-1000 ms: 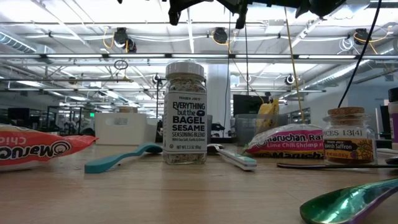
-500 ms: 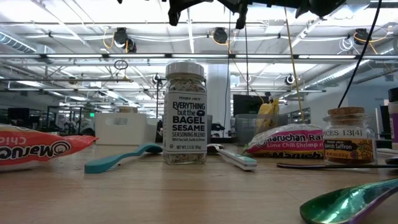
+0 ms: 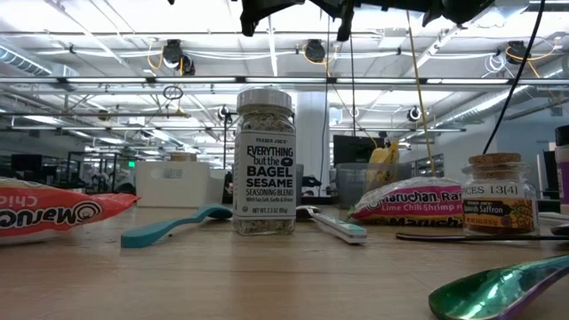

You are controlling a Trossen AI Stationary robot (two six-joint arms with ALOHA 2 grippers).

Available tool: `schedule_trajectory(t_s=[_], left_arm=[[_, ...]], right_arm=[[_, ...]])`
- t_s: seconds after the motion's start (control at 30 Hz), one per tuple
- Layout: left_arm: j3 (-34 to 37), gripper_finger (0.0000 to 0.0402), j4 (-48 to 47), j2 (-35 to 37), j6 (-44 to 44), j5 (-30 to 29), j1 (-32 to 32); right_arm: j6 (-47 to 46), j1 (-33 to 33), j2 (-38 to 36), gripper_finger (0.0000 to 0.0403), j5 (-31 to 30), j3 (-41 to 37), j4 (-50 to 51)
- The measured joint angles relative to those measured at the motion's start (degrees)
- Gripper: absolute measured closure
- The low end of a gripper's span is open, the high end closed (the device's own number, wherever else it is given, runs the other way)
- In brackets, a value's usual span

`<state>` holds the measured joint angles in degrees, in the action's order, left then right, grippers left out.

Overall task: Pick & Place Food Item
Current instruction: Put the green seasoning bottle into the white bin

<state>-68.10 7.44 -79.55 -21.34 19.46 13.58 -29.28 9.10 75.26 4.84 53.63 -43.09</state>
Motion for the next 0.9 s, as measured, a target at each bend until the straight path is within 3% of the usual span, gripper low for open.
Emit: schedule_trajectory(t_s=[0.17,0.9], left_arm=[[0.00,0.0080,-0.04,0.00,0.02,0.00,0.00],[-0.04,0.0115,-6.31,1.88,1.85,5.59,3.62]], right_arm=[[0.00,0.00,0.00,0.0209,0.00,0.00,0.06],[0.89,0.00,-2.13,0.0209,1.74,0.90,10.17]])
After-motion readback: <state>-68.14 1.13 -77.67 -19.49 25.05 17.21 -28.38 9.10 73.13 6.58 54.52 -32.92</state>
